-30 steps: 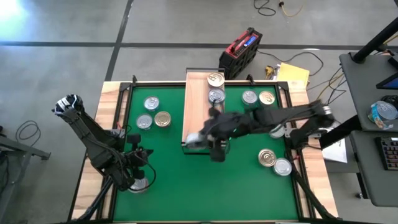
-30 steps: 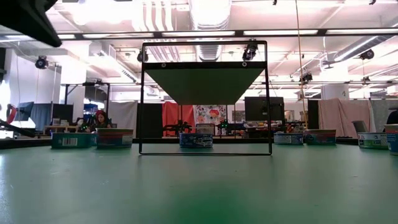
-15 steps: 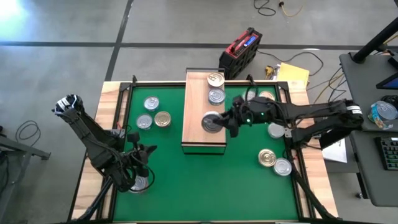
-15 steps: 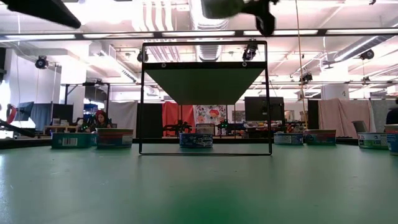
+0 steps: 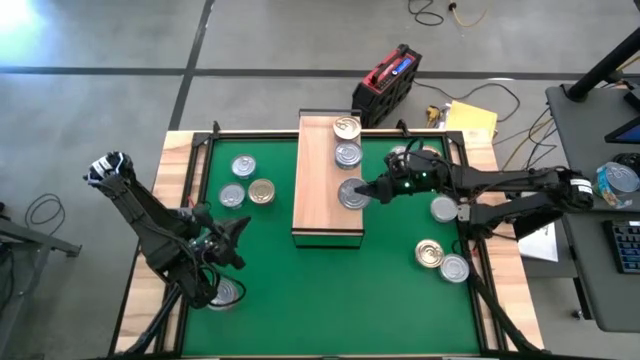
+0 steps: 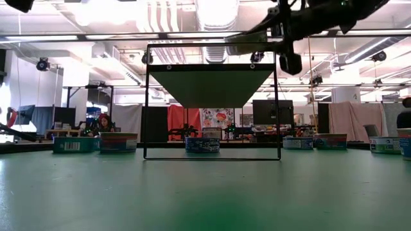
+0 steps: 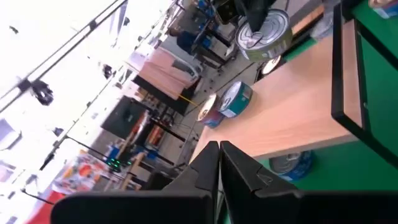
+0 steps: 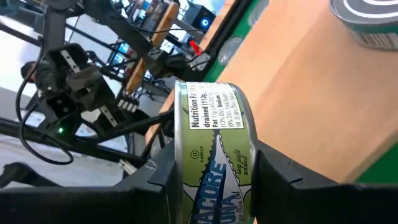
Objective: Stack canned seafood by type on shelf
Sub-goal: Put the bottom green tuna can on the shelf
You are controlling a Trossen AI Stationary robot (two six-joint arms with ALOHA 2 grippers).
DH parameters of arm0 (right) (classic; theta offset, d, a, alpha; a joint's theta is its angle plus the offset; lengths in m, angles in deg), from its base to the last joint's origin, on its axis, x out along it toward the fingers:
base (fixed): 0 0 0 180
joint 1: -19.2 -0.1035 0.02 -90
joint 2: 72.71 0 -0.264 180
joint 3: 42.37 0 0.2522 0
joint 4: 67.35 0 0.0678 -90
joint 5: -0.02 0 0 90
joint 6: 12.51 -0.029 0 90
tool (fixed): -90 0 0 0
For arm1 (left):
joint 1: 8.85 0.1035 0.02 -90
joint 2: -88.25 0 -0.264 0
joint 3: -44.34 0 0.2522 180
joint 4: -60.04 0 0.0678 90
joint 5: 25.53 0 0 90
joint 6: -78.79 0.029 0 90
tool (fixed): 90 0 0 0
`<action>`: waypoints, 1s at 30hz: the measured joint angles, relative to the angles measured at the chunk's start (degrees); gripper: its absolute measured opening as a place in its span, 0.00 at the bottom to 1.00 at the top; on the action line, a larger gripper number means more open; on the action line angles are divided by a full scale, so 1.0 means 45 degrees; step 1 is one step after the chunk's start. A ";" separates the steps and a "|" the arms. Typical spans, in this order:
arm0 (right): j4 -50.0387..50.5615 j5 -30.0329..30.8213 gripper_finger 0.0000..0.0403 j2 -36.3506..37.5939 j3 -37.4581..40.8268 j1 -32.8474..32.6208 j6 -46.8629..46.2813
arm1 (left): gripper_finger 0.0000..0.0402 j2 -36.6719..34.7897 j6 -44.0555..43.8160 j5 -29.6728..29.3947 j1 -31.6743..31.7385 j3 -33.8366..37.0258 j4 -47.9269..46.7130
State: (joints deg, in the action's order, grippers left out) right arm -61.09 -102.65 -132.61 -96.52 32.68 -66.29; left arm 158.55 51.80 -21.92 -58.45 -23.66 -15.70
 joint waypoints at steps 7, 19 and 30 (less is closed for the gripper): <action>-0.1571 -0.1193 0.32 -0.0223 0.0765 0.1215 -0.0312 | 0.00 0.0000 0.0820 0.1535 0.0250 0.0000 -0.0062; -0.1547 -0.1332 0.32 -0.0459 0.0988 0.1399 -0.0741 | 0.00 -0.0005 0.2106 0.5187 0.1176 0.0107 0.0159; -0.1038 -0.1189 0.32 -0.0842 0.0993 0.1314 -0.1441 | 0.00 -0.0041 0.4992 0.7118 0.2533 0.0335 0.2038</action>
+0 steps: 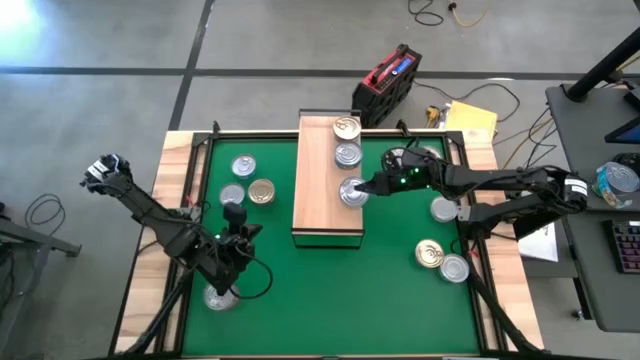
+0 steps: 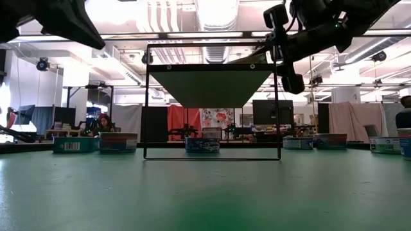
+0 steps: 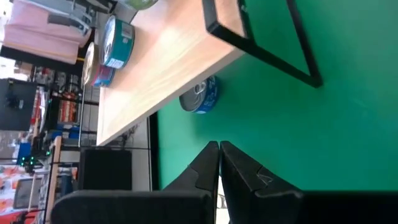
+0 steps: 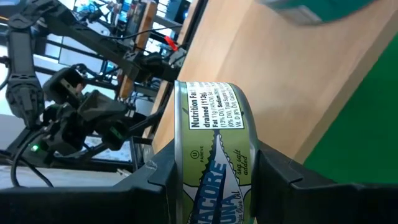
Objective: Stack canned seafood by type on shelf
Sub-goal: Put the bottom green tuna can on the shelf
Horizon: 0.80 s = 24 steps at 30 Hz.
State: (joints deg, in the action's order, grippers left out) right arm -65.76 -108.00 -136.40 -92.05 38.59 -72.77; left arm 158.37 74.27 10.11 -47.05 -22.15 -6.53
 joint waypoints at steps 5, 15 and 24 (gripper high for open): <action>-0.0012 0.0007 0.32 -0.0061 0.0000 0.0001 -0.0043 | 0.00 -0.0008 0.0002 0.0223 0.0258 0.0015 0.0058; 0.0045 0.0051 0.35 -0.0061 0.0000 0.0003 -0.0261 | 0.00 -0.0008 0.0041 0.0220 0.0289 0.0015 0.0043; 0.0249 0.0757 0.40 -0.0061 0.0000 0.0003 -0.0269 | 0.00 -0.0008 0.0046 0.0191 0.0289 0.0015 0.0024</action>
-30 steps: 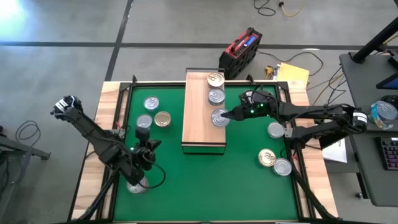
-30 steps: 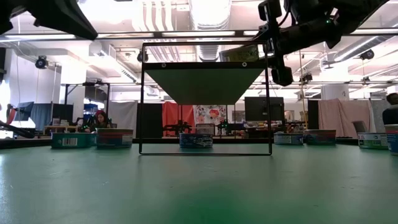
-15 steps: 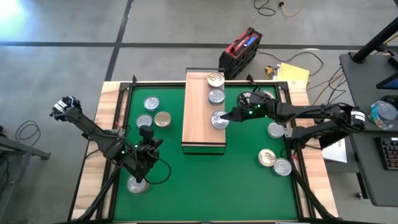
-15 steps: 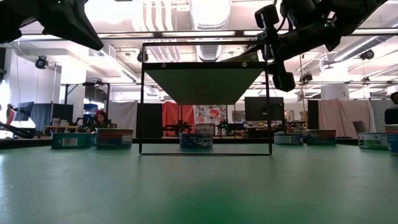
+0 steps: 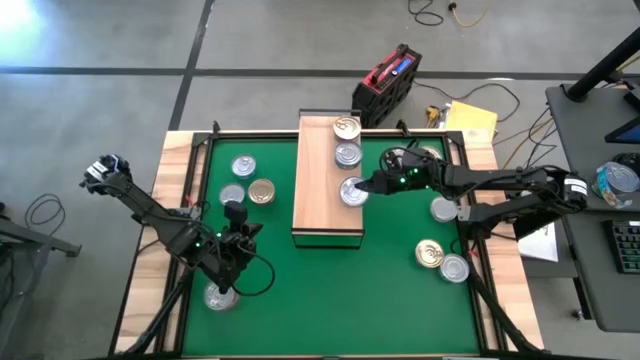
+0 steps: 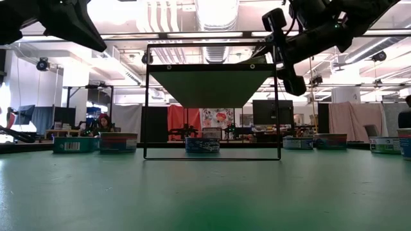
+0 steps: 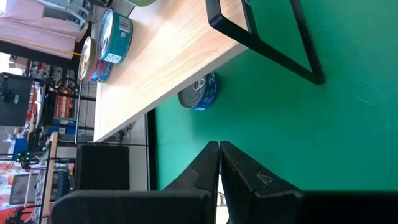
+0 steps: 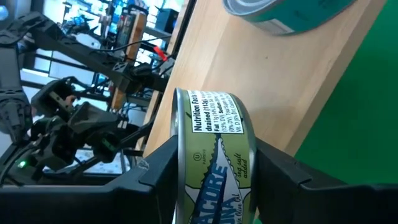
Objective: Stack canned seafood by type on shelf
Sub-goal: Put the bottom green tuna can on the shelf
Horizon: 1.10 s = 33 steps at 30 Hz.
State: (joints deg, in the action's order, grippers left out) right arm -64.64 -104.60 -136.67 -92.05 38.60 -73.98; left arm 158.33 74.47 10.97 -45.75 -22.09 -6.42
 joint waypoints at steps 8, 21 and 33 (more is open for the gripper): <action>0.0013 0.0359 0.42 0.0010 0.0000 -0.0003 -0.0020 | 0.00 0.0000 0.0000 -0.0039 0.0000 0.0000 -0.0002; 0.0015 0.0589 0.58 0.0010 0.0000 -0.0005 0.0029 | 0.00 0.0000 0.0000 -0.0345 0.0015 0.0000 -0.0005; 0.1235 0.0956 0.69 0.0015 -0.1216 -0.0584 0.0710 | 0.00 0.0000 0.0000 -0.0359 0.0165 0.0000 0.0010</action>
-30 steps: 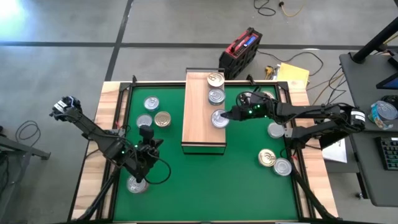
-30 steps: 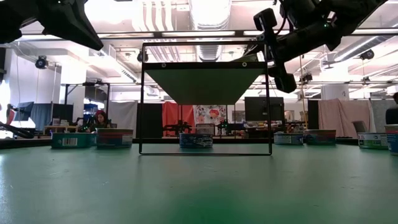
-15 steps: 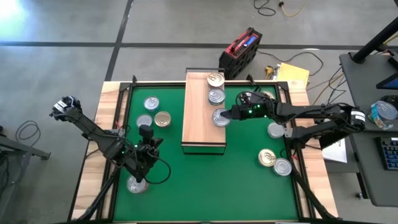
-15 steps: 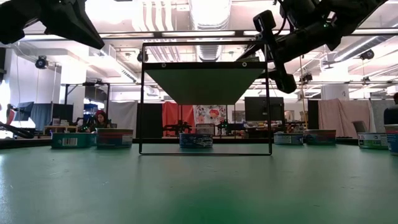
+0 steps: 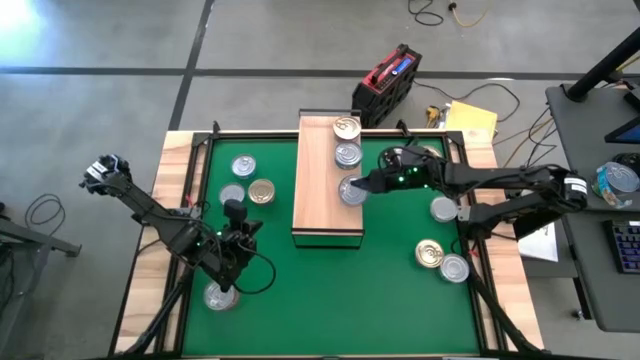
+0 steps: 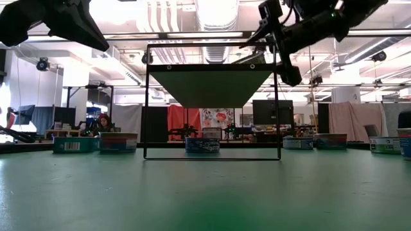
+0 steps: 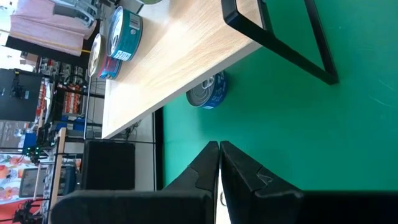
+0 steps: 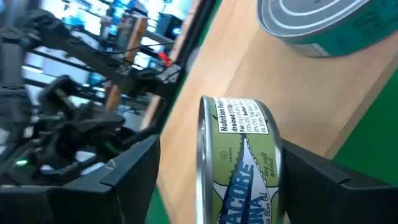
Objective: Stack canned seafood by type on shelf
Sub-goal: Put the bottom green tuna can on the shelf
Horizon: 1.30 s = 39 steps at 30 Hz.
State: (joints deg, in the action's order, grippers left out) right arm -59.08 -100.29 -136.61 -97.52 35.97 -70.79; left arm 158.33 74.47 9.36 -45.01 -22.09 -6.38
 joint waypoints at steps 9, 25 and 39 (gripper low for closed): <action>0.2743 0.1468 0.67 0.0000 -0.1159 -0.0372 0.0926 | 0.00 0.0000 0.0000 0.0000 0.0000 0.0000 0.0019; 0.3361 0.1328 0.68 -0.2143 -0.2661 -0.0620 0.2030 | 0.00 0.0000 0.0000 -0.0140 0.0015 0.0000 0.0084; 0.8514 0.4125 0.68 -0.3643 -0.6493 -0.1532 0.4108 | 0.00 0.0000 -0.0049 -0.0073 0.0015 0.0000 0.0087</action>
State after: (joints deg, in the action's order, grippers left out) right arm -20.76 -81.73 -153.00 -126.74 29.08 -52.30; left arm 158.33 74.26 9.03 -44.94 -22.09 -5.99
